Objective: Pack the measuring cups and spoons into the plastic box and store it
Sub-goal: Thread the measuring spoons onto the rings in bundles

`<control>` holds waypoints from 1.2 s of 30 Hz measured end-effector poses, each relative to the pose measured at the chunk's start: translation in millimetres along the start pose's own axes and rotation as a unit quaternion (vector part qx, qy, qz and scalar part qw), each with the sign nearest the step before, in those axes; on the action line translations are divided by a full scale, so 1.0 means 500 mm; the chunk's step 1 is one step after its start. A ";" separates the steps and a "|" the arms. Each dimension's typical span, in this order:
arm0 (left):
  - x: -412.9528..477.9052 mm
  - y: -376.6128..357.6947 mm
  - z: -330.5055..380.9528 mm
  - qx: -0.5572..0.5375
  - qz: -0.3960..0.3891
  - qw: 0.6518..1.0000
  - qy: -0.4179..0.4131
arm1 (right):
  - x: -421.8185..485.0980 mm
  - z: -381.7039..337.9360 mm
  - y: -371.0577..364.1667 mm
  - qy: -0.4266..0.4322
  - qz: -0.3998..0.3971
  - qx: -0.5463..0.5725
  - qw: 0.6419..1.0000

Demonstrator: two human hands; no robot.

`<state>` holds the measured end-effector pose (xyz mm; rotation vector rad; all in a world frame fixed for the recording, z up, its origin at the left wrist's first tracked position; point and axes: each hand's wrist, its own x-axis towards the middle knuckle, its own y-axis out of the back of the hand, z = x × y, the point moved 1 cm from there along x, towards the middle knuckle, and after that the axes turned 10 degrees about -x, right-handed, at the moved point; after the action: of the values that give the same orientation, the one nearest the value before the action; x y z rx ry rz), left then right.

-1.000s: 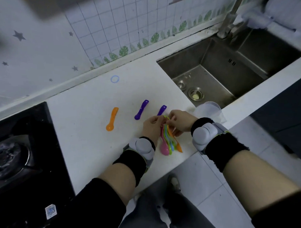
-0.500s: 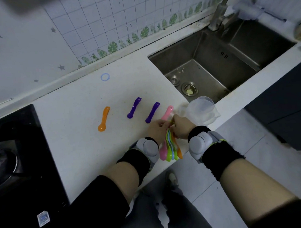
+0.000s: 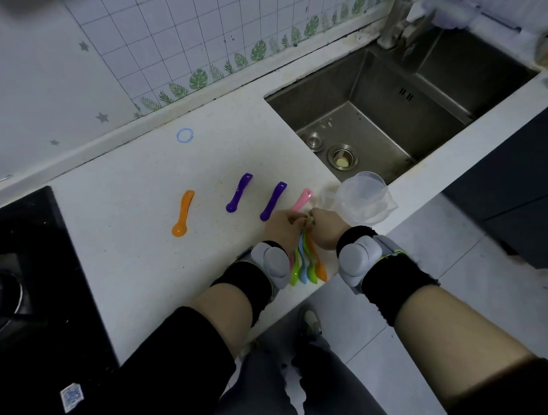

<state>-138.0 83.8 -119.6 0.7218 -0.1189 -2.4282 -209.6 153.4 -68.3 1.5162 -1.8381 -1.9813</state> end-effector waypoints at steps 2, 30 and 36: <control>0.000 0.002 0.005 0.008 0.012 1.000 -0.005 | 0.001 -0.004 0.002 -0.004 0.002 0.016 1.000; 0.078 0.337 0.095 -0.073 0.195 0.977 -0.034 | 0.147 -0.252 0.151 0.134 0.124 0.029 0.983; 0.138 0.431 0.092 -0.019 0.241 0.969 -0.042 | 0.227 -0.343 0.168 0.154 0.133 0.058 0.977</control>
<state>-96.4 -135.6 -60.5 0.5022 -0.2492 -1.9870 -203.6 -67.1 -39.7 1.4194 -1.9289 -1.4566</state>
